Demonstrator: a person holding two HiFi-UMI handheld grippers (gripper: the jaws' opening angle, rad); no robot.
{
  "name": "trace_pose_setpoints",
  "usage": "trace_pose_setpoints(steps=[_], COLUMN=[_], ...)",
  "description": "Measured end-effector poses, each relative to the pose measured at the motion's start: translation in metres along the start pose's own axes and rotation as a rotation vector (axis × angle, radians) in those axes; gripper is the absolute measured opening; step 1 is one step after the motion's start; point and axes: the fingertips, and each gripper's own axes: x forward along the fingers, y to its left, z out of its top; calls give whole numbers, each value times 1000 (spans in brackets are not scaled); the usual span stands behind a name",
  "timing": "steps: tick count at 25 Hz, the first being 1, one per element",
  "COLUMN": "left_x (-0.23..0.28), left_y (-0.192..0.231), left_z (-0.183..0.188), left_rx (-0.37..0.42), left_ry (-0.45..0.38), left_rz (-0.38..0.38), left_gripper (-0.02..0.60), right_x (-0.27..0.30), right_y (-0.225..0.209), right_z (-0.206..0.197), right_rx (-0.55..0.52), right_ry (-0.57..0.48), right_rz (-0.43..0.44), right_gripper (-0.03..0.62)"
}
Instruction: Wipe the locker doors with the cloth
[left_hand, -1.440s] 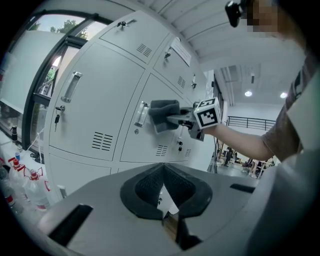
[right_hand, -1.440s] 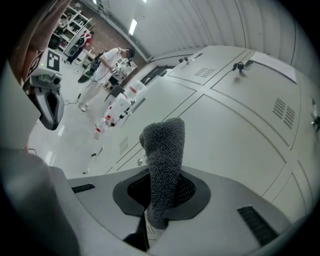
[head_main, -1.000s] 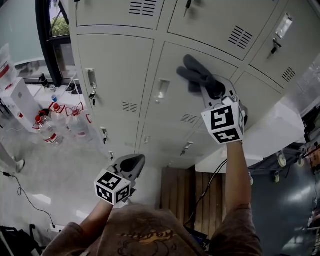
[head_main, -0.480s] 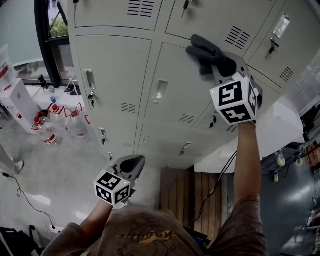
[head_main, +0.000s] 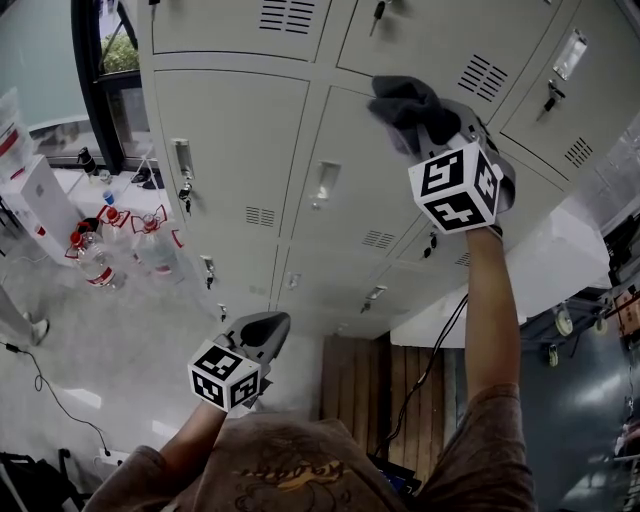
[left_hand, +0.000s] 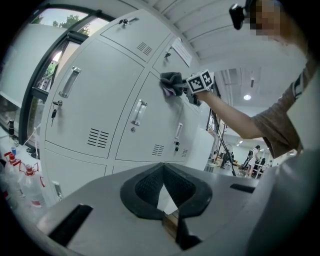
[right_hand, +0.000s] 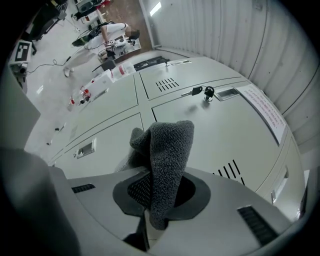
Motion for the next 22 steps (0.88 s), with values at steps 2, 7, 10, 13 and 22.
trace_pose_setpoints(steps=[2, 7, 10, 13, 22], left_x=[1, 5, 6, 6, 6], left_y=[1, 1, 1, 1, 1], left_z=[-1, -2, -2, -2, -4], left_rx=[-2, -4, -2, -1, -1], left_ry=[4, 11, 13, 16, 24], left_rz=[-1, -12, -16, -16, -22], left_gripper=[4, 3, 3, 3, 3], right_x=[1, 3, 5, 6, 9], right_y=[1, 20, 32, 44, 81], right_z=[0, -3, -7, -11, -24], right_rx=[-10, -12, -4, -5, 4], right_ry=[-4, -4, 0, 2, 13], right_rz=[-12, 21, 48, 70, 122], right_gripper=[37, 34, 34, 34, 34])
